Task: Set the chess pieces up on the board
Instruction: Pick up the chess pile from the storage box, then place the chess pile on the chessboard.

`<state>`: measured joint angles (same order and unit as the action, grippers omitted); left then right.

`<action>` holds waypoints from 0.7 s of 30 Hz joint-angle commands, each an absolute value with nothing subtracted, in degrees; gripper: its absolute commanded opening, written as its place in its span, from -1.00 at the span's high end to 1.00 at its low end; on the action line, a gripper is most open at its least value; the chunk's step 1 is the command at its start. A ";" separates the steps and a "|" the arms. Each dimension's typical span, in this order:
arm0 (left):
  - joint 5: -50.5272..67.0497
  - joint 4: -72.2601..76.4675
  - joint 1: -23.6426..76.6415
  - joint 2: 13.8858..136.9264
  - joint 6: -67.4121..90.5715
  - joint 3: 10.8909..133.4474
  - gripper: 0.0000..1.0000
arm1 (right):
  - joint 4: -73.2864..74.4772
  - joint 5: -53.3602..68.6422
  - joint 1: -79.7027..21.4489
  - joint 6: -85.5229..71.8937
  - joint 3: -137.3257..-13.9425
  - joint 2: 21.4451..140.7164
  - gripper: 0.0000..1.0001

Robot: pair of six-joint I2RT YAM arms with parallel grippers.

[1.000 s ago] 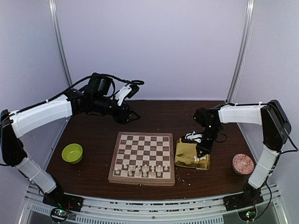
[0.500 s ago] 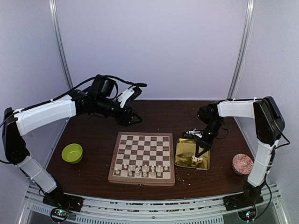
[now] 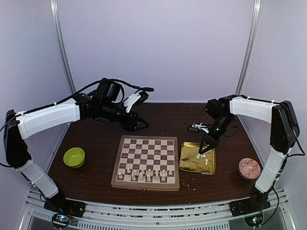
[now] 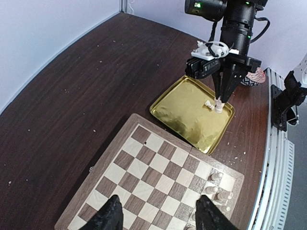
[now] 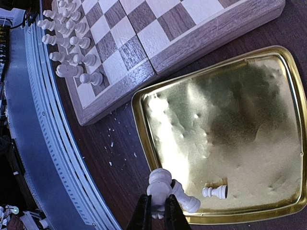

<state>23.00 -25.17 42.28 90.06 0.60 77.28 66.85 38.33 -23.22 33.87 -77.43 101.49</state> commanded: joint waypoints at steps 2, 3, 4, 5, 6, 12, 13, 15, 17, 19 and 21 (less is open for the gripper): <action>23.69 -20.72 42.45 90.62 0.76 77.08 -0.04 | 67.93 41.34 -23.10 32.52 -80.69 98.36 0.97; 23.72 -20.25 42.45 90.66 0.85 76.66 -0.04 | 67.76 41.53 -23.10 32.30 -81.21 98.01 0.97; 23.75 -19.63 42.45 90.60 1.00 76.34 -0.05 | 67.50 41.72 -23.10 32.09 -81.74 97.74 0.97; 23.96 -18.97 42.45 90.49 1.16 75.95 -0.04 | 67.20 41.94 -23.14 31.56 -82.40 97.54 0.97; 24.11 -18.19 42.53 90.40 1.36 75.54 -0.04 | 66.88 42.19 -23.23 31.16 -82.82 97.41 0.97; 20.75 -16.66 42.45 88.04 0.36 74.48 -0.04 | 63.84 39.17 -27.12 28.38 -85.94 98.16 0.96; 19.72 -16.50 42.45 87.27 -0.02 74.18 -0.04 | 63.14 37.35 -28.41 27.86 -86.72 98.57 0.96; 17.95 -15.99 42.45 85.86 -0.78 73.59 -0.04 | 62.27 32.91 -31.20 27.04 -88.82 99.93 0.96; 15.92 -15.91 42.37 84.64 -1.28 73.20 -0.04 | 62.43 28.92 -34.24 26.32 -92.02 102.53 0.95; 14.58 -15.97 42.28 83.56 -1.76 72.89 -0.04 | 62.80 26.17 -37.09 25.23 -95.52 105.72 0.95; 12.86 -16.08 42.21 82.48 -2.21 72.59 -0.05 | 63.43 24.05 -39.72 24.20 -98.97 109.05 0.95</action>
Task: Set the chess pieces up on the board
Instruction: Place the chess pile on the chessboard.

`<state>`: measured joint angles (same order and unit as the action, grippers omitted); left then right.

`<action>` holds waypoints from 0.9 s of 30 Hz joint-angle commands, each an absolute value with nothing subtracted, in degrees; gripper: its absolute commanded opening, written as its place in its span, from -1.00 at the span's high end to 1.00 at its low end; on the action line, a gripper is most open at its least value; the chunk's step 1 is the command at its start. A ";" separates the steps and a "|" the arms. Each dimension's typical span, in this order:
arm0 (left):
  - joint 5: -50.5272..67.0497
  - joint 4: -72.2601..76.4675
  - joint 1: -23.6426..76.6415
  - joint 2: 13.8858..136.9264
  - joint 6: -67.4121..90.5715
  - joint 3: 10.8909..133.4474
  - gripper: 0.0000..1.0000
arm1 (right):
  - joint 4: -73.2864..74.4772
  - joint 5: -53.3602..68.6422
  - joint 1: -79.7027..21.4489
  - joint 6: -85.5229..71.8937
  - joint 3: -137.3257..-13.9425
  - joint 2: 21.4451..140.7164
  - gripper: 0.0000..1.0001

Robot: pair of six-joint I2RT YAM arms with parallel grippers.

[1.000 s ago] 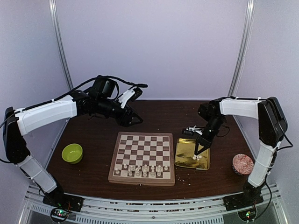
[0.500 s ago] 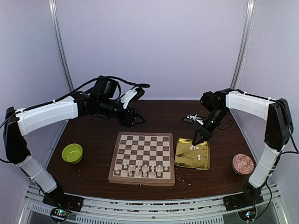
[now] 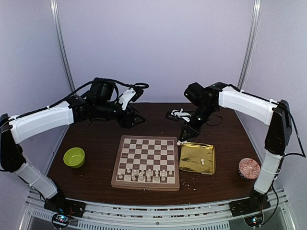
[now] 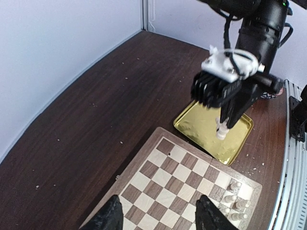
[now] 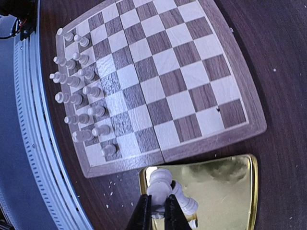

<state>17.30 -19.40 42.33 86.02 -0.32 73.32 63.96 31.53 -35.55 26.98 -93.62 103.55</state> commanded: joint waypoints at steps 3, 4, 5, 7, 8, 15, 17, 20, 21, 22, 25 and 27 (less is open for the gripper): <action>11.08 -15.92 42.03 80.61 -2.75 71.98 -0.05 | 64.16 21.54 -43.00 22.34 -103.24 113.85 0.94; 10.73 -15.91 41.95 80.19 -2.88 71.76 -0.05 | 64.38 20.70 -43.77 21.35 -104.77 115.25 0.94; 10.43 -15.95 41.88 79.82 -3.02 71.66 -0.05 | 64.32 19.69 -44.39 20.48 -105.79 116.63 0.94; 9.89 -16.20 41.76 79.34 -3.33 71.63 -0.05 | 64.35 18.43 -45.41 19.23 -107.56 118.78 0.94; 9.72 -16.32 41.75 79.16 -3.46 71.63 -0.06 | 64.46 18.06 -45.74 18.75 -108.45 119.84 0.93; 9.69 -17.14 41.75 78.84 -3.60 71.62 -0.05 | 64.50 11.09 -47.84 17.00 -111.83 125.61 0.89; 9.69 -17.14 41.77 78.76 -3.58 71.63 -0.05 | 64.46 10.29 -48.12 16.57 -111.97 126.56 0.87; 9.59 -17.14 41.75 78.66 -3.60 71.63 -0.05 | 64.56 10.37 -48.18 16.21 -112.12 127.66 0.82; 9.58 -17.14 41.75 78.73 -3.68 71.63 -0.05 | 64.68 10.95 -48.17 16.18 -112.16 127.78 0.78; 9.58 -17.14 41.75 78.79 -3.69 71.63 -0.05 | 64.73 11.73 -48.15 16.17 -112.23 127.68 0.74; 9.52 -17.46 41.75 79.21 -3.69 71.79 -0.05 | 65.32 14.89 -47.72 16.77 -112.28 126.59 0.56; 9.64 -17.70 41.75 79.61 -3.69 71.96 -0.05 | 65.67 18.68 -46.91 17.96 -111.92 124.82 0.49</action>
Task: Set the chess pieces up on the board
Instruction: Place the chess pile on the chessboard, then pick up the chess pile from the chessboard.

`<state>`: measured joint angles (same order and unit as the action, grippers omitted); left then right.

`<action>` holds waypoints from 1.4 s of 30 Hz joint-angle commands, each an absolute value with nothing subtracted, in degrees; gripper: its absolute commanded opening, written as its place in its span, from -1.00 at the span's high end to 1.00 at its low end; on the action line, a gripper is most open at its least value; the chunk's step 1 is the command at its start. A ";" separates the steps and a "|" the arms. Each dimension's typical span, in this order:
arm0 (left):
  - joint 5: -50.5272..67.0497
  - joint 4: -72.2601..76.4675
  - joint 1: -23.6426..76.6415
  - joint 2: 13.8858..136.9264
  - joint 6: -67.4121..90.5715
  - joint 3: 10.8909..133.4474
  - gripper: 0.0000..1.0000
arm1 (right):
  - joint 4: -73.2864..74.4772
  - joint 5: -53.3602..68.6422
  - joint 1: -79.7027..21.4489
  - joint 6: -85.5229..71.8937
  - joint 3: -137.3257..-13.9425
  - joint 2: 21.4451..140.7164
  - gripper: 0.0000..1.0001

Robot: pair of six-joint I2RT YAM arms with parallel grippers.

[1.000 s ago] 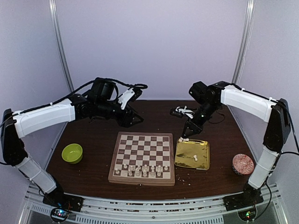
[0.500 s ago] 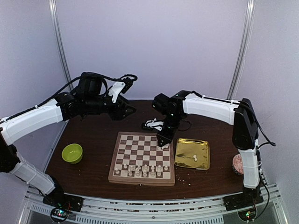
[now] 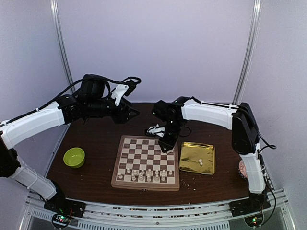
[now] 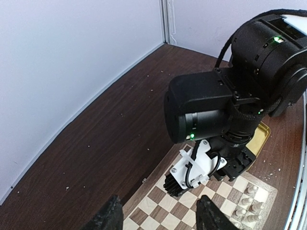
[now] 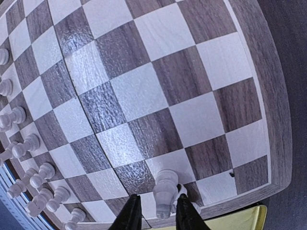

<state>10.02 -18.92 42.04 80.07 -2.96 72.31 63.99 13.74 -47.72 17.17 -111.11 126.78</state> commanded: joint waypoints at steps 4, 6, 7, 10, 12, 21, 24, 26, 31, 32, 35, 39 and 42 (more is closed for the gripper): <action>10.49 -17.84 41.75 80.86 -3.64 71.98 -0.06 | 65.10 24.64 -44.05 21.92 -108.71 119.43 0.39; 10.63 -17.84 41.75 81.89 -3.56 72.07 -0.06 | 64.01 25.88 -42.20 23.56 -105.84 116.78 0.38; 10.63 -17.84 41.75 82.56 -3.55 72.07 -0.06 | 63.42 26.42 -41.20 24.05 -104.12 115.35 0.37; 11.84 -18.32 41.83 85.39 -3.66 72.43 -0.08 | 60.90 29.55 -37.69 24.96 -98.40 110.89 0.36; 14.07 -20.26 42.23 88.83 -3.63 74.23 -0.08 | 59.32 31.67 -34.90 25.16 -95.20 107.28 0.34; 13.08 -26.33 49.89 104.39 -3.14 83.76 -0.05 | 49.26 36.07 -28.39 26.22 -80.93 94.27 0.30; 14.42 -26.53 51.02 109.19 -3.55 86.29 -0.05 | 50.00 37.96 -26.95 26.72 -80.93 94.44 0.32; 15.47 -26.54 51.15 111.63 -4.38 87.67 -0.05 | 50.16 38.75 -26.12 26.52 -80.95 94.49 0.33; 16.78 -27.20 51.20 115.34 -8.34 89.67 -0.04 | 50.73 40.40 -24.44 26.75 -80.51 94.25 0.34; 17.31 -27.55 51.16 115.92 -9.15 89.87 -0.05 | 50.92 40.76 -24.08 26.84 -80.51 94.27 0.34; 18.09 -29.38 51.15 117.59 -11.58 91.62 -0.05 | 51.06 40.99 -23.32 26.92 -80.51 94.43 0.34; 18.81 -29.55 51.15 119.76 -13.39 93.26 -0.03 | 51.35 40.46 -22.95 27.16 -80.59 95.18 0.34; 18.37 -30.33 51.15 121.57 -14.34 95.09 0.04 | 51.58 40.51 -22.85 27.17 -80.74 95.81 0.35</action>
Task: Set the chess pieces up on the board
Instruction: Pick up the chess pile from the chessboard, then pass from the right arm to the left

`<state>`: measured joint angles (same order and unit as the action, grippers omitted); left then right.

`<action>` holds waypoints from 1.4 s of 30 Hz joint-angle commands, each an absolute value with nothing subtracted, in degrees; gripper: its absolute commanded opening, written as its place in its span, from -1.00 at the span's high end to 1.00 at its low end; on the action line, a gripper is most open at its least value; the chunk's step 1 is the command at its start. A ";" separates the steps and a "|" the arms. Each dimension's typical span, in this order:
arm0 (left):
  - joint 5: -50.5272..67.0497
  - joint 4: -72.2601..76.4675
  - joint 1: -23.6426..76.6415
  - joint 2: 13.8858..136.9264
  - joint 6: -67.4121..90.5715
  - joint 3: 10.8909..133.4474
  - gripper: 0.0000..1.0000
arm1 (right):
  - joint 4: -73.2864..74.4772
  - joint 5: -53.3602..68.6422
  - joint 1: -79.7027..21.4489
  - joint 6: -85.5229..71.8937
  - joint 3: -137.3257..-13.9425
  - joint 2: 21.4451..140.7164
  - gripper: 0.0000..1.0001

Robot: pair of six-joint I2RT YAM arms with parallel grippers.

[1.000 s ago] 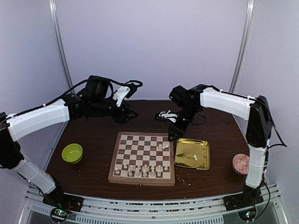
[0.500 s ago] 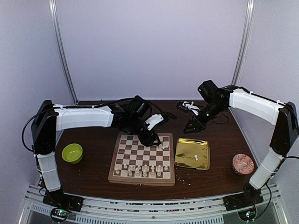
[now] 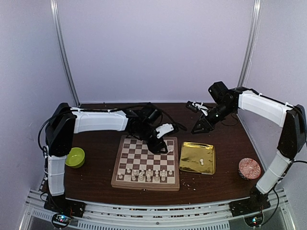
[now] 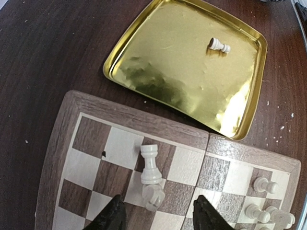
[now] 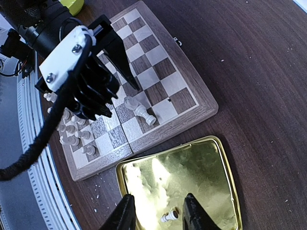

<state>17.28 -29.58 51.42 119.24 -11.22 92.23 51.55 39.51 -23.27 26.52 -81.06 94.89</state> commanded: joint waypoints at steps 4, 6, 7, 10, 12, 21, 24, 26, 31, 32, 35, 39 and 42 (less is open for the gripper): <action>18.04 -31.39 51.17 123.17 -15.51 96.50 0.17 | 51.62 40.52 -22.85 27.16 -80.77 96.07 0.35; 17.92 -32.23 51.15 123.75 -16.10 97.12 0.26 | 51.66 40.51 -22.76 27.24 -80.85 96.23 0.36; 17.76 -32.52 51.15 123.90 -16.36 97.20 0.32 | 51.74 40.47 -22.74 27.25 -80.86 96.40 0.36; 17.75 -33.21 51.15 124.02 -16.90 97.13 0.51 | 51.93 40.47 -22.68 27.29 -80.95 96.81 0.36; 17.84 -33.61 51.17 124.02 -17.32 97.11 0.66 | 52.01 40.47 -22.68 27.38 -80.95 97.28 0.37; 15.57 -34.47 52.82 117.22 -22.36 94.61 1.00 | 53.79 45.82 -22.57 26.41 -82.29 100.53 0.35; 14.12 -35.31 53.61 114.85 -23.85 93.95 1.00 | 55.33 49.28 -22.59 24.80 -83.77 102.75 0.28; 13.31 -35.71 54.06 113.42 -24.48 93.55 1.00 | 56.39 52.02 -22.59 23.63 -84.65 104.46 0.22; 12.36 -36.47 55.28 110.97 -25.21 93.60 1.00 | 56.39 57.33 -22.68 19.54 -85.25 107.11 0.11; 12.13 -36.45 55.47 110.68 -25.19 93.71 1.00 | 56.19 58.77 -22.68 18.76 -85.25 107.54 0.09; 11.89 -36.43 56.10 110.39 -25.05 94.24 1.00 | 55.39 63.53 -22.91 16.80 -85.25 109.17 0.04; 11.87 -36.43 56.63 110.54 -24.74 95.02 1.00 | 55.01 67.89 -23.90 15.70 -85.03 110.43 0.00; 11.76 -36.39 56.85 110.70 -24.54 95.35 1.00 | 53.54 69.16 -25.00 13.92 -84.39 110.72 -0.01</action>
<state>12.34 -36.69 56.38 111.53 -24.14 94.08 54.96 63.79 -23.70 16.78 -84.01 110.10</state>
